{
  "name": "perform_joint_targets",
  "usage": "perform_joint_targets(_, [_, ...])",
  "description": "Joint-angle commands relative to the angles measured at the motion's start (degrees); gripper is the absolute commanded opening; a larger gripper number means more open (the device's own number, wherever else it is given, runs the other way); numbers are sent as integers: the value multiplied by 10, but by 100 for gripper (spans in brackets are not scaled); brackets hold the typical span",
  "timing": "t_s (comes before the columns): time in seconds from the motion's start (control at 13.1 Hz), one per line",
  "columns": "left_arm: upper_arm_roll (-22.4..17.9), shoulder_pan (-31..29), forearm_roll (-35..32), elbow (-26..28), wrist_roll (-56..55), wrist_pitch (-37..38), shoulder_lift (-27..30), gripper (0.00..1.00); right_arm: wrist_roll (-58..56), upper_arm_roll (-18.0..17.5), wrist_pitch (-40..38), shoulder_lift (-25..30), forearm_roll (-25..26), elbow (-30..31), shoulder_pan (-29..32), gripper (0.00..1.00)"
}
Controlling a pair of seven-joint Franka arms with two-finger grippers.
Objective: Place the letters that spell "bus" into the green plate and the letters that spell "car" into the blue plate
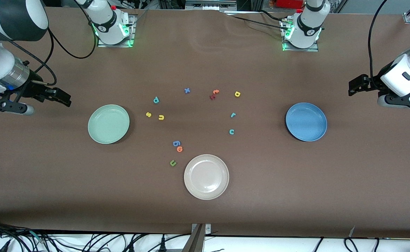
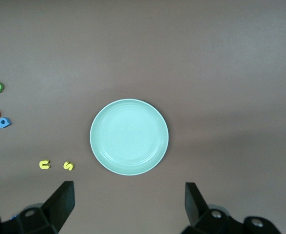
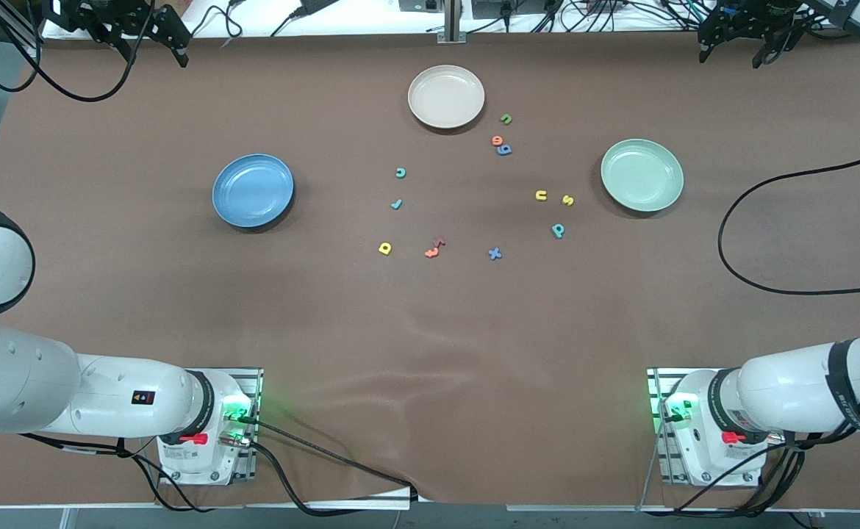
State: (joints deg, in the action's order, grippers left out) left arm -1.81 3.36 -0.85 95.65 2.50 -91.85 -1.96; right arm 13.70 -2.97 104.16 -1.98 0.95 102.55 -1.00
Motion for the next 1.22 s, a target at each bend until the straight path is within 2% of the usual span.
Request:
perform_joint_targets(0.0, [1,2,-14,-8,8,10,-2,100,11,1,-8,-4,9,-7,-1,100])
perform_joint_targets(1.14, [1,2,-14,-8,8,10,-2,100,37,1,-24,-4,10,-2,-2,100])
